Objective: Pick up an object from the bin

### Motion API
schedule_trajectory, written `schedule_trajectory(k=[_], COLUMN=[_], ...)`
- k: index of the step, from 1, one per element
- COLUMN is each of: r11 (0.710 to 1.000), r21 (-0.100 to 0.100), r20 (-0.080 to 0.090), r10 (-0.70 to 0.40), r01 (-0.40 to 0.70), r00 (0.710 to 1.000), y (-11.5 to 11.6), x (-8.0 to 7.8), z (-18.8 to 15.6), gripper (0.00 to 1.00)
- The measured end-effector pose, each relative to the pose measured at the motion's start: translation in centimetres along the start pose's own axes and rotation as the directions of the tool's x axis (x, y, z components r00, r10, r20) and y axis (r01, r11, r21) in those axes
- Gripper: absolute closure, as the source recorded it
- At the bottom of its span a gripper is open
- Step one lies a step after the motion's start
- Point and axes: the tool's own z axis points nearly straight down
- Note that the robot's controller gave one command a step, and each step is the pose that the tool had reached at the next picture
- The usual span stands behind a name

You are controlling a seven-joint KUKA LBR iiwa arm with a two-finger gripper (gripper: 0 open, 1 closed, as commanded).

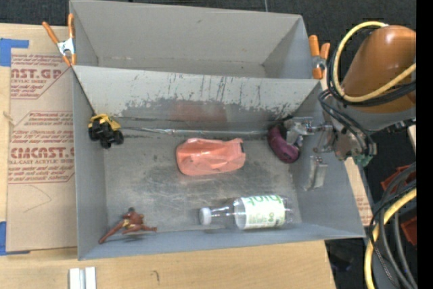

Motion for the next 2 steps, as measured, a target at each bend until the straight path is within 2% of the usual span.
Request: schedule_trajectory(k=[1, 2], r11=[1.0, 0.986], r21=[0.001, 0.002], r20=[0.008, 0.009], r10=[-0.002, -0.167], r01=[0.002, 0.167], r00=[1.0, 0.986], y=[0.1, 1.5], x=[-0.2, 1.3], z=[-0.5, 4.7], gripper=[0.0, 0.0])
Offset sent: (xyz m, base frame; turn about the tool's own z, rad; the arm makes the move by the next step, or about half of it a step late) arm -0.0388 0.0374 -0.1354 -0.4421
